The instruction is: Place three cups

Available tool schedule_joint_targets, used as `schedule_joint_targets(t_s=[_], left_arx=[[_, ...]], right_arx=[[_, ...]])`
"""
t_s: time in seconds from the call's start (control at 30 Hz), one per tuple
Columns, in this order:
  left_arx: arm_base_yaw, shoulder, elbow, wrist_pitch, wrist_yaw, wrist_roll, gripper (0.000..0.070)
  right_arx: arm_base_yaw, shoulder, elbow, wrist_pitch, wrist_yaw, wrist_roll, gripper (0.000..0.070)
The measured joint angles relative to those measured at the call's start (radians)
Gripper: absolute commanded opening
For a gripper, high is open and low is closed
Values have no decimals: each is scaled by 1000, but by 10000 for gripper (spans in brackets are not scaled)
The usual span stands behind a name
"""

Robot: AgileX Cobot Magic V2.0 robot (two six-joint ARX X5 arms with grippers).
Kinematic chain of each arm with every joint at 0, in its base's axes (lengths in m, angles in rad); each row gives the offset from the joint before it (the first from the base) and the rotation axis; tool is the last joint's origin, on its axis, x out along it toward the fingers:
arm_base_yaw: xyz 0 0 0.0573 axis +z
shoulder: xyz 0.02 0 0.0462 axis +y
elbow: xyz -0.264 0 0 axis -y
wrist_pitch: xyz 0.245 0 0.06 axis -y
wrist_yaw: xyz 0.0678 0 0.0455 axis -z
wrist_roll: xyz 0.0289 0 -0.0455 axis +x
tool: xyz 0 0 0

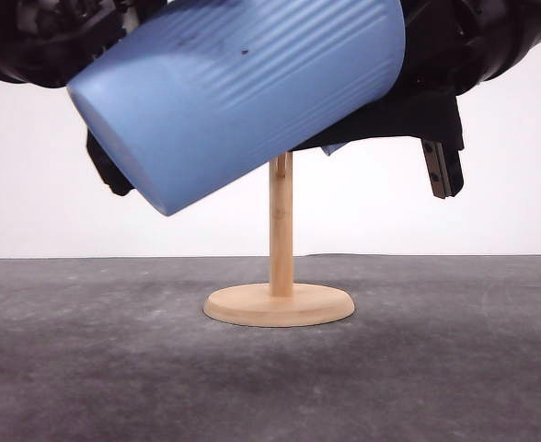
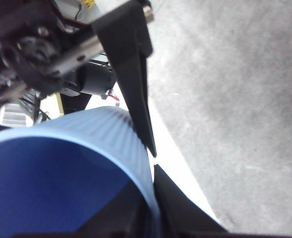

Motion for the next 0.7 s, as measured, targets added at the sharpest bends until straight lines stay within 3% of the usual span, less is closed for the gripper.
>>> schedule_joint_targets(t_s=[0.07,0.17,0.23,0.37,0.57,0.7], left_arx=[[-9,3,0,3,-2,8,560],[-17,4,0,3,-2,17,394],[-18,4,0,1,-2,18,331],[-18,4,1,2,1,17,320],[-28,4,1,1,17,-30,320],[-28,4,1,2,15,-101,321]], right_arx=[[0,0,0,1,-9,1,0],[2,0,0,5,-33,2,0],[4,0,0,8,-50,2,0],[4,0,-1,10,-66,2,15],[-6,0,-1,32,-74,6,254],[-52,0,-1,29,-77,10,263]])
